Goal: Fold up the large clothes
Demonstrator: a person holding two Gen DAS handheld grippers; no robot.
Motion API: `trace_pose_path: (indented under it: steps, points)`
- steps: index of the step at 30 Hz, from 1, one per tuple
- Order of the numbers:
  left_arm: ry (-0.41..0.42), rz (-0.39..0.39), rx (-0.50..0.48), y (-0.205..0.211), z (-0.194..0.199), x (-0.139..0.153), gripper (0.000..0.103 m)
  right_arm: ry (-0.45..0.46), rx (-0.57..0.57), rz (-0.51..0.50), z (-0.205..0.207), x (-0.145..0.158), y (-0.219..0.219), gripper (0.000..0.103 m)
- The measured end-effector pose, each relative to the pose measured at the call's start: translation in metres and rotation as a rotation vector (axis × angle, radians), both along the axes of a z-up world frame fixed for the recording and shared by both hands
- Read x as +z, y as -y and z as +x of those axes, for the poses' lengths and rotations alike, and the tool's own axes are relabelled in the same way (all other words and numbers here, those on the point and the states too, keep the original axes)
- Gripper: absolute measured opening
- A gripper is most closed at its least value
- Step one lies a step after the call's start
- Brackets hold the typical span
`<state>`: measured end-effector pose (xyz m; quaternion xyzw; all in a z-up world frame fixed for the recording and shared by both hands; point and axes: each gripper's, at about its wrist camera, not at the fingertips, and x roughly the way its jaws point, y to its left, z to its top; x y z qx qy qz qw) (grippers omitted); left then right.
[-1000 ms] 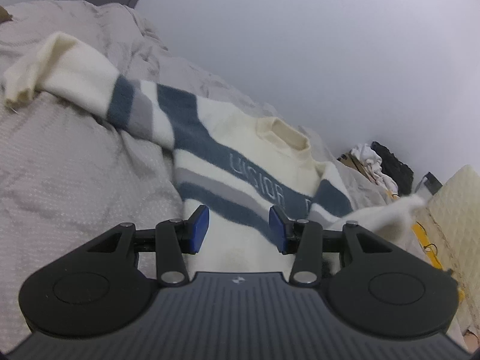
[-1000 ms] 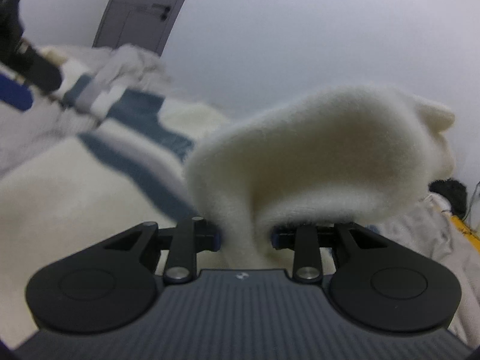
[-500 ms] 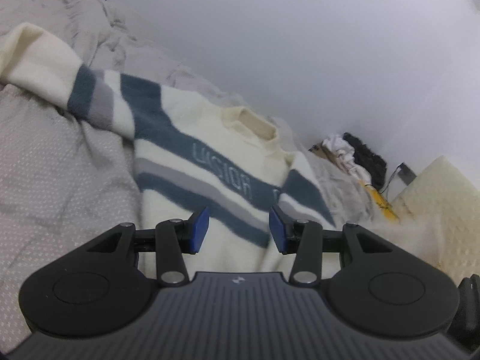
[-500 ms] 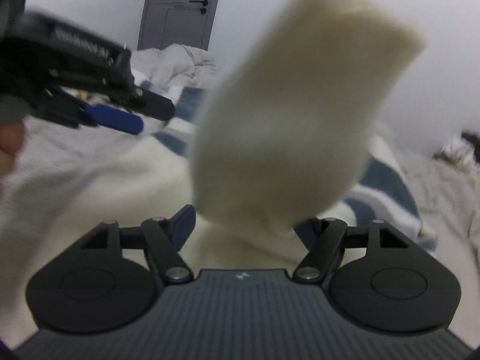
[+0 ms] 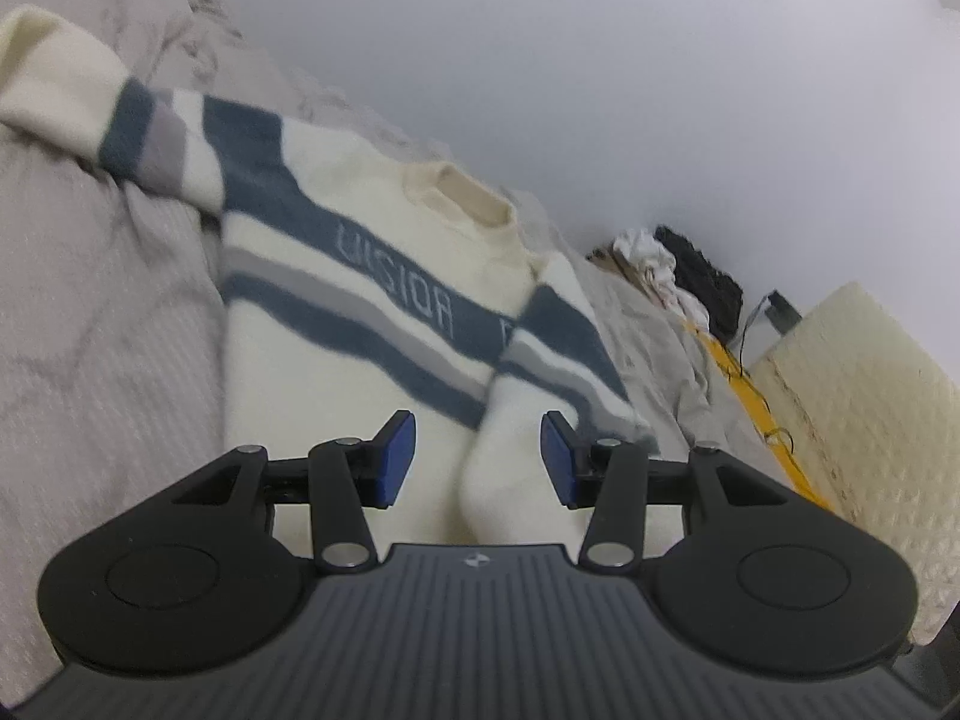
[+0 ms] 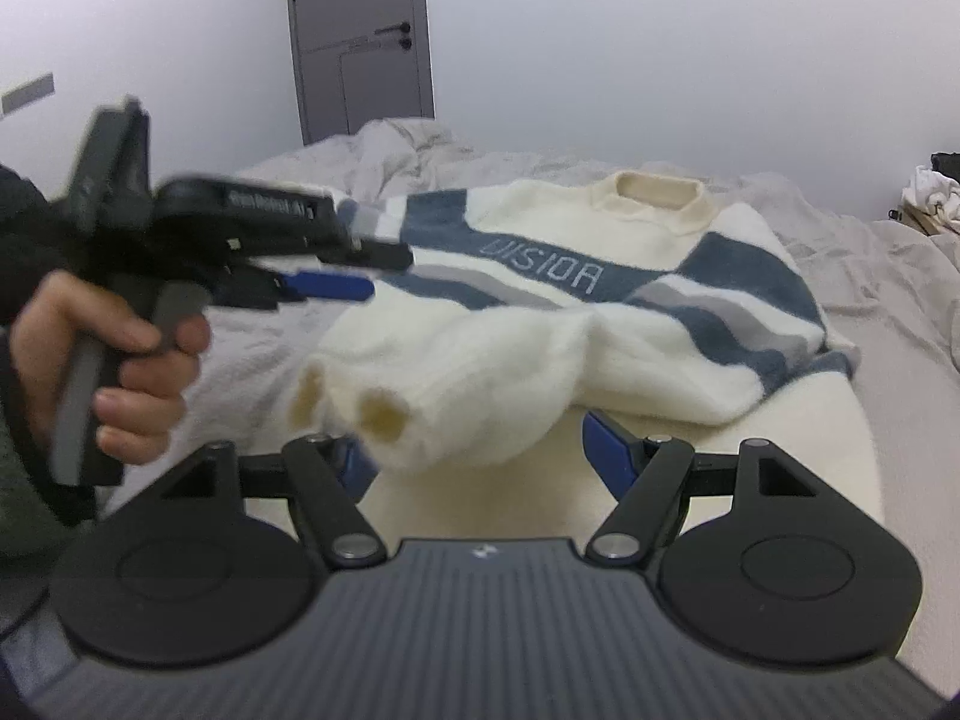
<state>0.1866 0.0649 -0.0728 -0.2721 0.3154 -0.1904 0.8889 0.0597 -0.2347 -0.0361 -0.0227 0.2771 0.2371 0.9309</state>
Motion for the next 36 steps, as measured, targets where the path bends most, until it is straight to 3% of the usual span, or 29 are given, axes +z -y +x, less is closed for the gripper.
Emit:
trace_pose_path:
  steps: [5,12,17,21,23,26,30,36]
  points:
    - [-0.016,0.064,-0.04,0.016,-0.002,-0.002,0.052,-0.046,-0.051,0.089,0.0,0.001,0.028,0.072]
    - [-0.031,0.087,-0.052,0.021,0.0,-0.005,0.052,-0.075,-0.116,0.222,0.006,0.01,0.06,0.072]
    - [-0.043,0.087,-0.052,0.021,0.003,-0.007,0.052,-0.051,-0.184,0.281,0.01,0.018,0.083,0.072]
    - [-0.045,0.088,-0.058,0.023,0.003,-0.006,0.052,0.004,-0.24,0.245,0.011,0.026,0.096,0.072]
    - [-0.046,0.089,-0.064,0.025,0.003,-0.007,0.052,-0.002,-0.268,0.283,0.014,0.027,0.106,0.072]
    - [-0.065,0.092,-0.08,0.031,0.003,-0.011,0.052,-0.066,-0.272,0.376,0.023,0.018,0.115,0.074]
    - [-0.099,0.079,-0.123,0.043,0.003,-0.019,0.052,-0.167,-0.237,0.412,0.036,0.001,0.101,0.074]
    - [-0.142,0.117,-0.123,0.058,0.003,-0.032,0.052,-0.406,-0.218,0.514,0.063,-0.045,0.068,0.072]
